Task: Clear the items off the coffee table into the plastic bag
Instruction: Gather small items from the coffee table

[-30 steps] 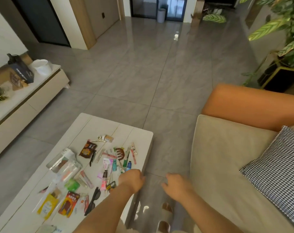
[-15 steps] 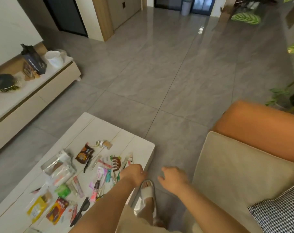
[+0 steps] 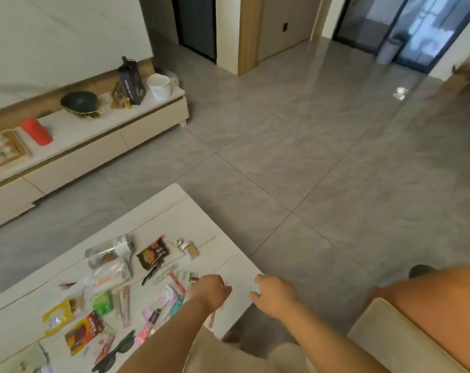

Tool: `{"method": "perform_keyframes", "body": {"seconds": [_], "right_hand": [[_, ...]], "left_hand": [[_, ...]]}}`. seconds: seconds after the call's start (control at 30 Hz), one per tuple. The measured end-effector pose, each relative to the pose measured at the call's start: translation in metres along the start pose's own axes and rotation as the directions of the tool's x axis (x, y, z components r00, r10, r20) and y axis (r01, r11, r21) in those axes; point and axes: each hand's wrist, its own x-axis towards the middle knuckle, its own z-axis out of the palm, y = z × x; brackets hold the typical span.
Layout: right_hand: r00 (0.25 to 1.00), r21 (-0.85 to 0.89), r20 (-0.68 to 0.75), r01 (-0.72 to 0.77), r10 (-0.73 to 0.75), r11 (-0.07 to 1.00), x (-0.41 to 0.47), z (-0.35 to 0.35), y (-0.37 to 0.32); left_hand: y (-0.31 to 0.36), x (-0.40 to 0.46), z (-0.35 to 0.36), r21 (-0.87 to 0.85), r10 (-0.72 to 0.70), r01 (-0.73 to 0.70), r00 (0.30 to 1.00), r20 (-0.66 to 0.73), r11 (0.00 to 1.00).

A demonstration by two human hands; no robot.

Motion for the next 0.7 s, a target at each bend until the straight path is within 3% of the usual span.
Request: {"method": "perform_keyframes", "body": {"seconds": [0.3,0.5,0.7], "right_hand": [[0.943,-0.232,0.096,0.333,-0.32,0.914,0.069,-0.045,-0.014],[0.833,-0.297,0.198,0.553,-0.517,0.778,0.106,-0.066,-0.018],[0.79,-0.304,0.348,0.604,-0.504,0.736,0.142,-0.039,-0.022]], "left_hand": [[-0.017,0.005,-0.009,-0.277,-0.309,0.282,0.949,-0.058,0.918],[0.0,-0.004,0.009,-0.496,-0.542,0.459,0.84,-0.027,0.737],[0.013,-0.007,0.052,-0.661,-0.68,0.535,0.731,0.05,0.526]]}}
